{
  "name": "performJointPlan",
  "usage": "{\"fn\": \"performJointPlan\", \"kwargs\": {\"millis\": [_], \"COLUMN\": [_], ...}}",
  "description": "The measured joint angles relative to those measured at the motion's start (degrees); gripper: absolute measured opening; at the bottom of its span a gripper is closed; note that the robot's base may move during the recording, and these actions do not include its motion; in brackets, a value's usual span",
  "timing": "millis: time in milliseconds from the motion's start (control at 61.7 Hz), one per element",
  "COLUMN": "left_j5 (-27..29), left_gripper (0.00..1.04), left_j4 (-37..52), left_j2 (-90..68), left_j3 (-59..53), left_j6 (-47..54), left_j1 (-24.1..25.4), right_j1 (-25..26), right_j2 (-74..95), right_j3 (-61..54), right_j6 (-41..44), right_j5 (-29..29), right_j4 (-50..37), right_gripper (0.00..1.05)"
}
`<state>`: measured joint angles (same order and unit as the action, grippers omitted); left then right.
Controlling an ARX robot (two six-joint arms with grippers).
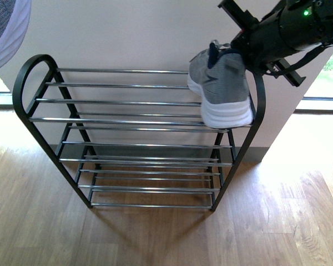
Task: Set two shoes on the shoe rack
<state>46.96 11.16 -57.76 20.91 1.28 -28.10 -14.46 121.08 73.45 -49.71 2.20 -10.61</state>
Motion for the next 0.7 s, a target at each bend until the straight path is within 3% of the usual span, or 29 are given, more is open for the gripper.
{"fn": "performJointPlan", "kwargs": {"millis": [211,697], "left_j5": [0.0,0.0], "left_gripper": [0.02,0.02], "left_j4": [0.0,0.0], "left_j2": [0.0,0.0], "left_j3": [0.0,0.0], "left_j6": [0.0,0.0], "left_j1": [0.0,0.0], "right_j1": [3.3,3.0], "right_j2": [0.1,0.3], "right_j3": [0.2,-1.1], "right_j6": [1.0,0.6], "right_j5": [-0.3,-0.9], "right_j4": [-1.0,-2.4], "right_gripper": [0.01,0.03]}}
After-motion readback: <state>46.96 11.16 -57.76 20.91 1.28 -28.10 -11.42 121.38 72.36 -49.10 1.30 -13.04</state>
